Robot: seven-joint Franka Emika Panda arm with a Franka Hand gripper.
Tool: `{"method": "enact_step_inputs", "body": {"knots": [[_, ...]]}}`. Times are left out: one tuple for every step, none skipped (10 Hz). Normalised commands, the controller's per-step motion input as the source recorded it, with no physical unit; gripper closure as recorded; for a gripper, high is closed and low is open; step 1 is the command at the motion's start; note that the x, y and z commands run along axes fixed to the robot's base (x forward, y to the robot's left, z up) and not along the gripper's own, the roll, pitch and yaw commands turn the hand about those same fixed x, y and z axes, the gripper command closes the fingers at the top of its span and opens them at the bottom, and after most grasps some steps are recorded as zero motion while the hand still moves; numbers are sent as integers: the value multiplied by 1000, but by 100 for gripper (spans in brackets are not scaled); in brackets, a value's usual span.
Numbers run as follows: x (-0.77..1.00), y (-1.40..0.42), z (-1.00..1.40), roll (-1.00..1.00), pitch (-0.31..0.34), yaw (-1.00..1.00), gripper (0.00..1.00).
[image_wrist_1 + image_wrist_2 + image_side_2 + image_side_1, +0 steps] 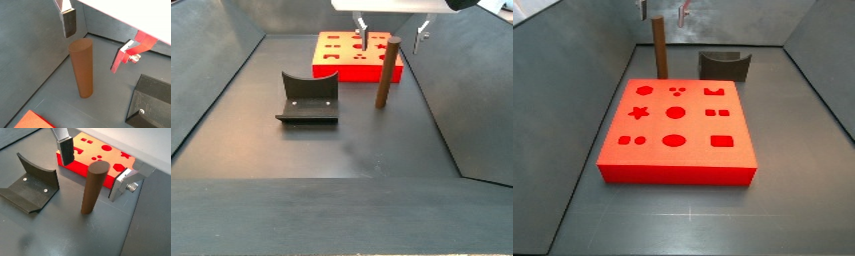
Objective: Pick up the oval object. Move up. Move to above the board. Insert the oval object.
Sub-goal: Pick up the oval object.
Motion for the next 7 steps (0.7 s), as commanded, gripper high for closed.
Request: {"method": "enact_step_inputs", "body": {"knots": [[-126,-203,-289,37,-163,0,0],[-477,-254,-274,51,-194,-14,0],[0,-40,0,0,0,0,0],[0,-89,-66,4,0,0,0],[0,0,0,-7,0,0,0],[0,-17,0,0,0,0,0],[0,0,0,0,-10,0,0]]}}
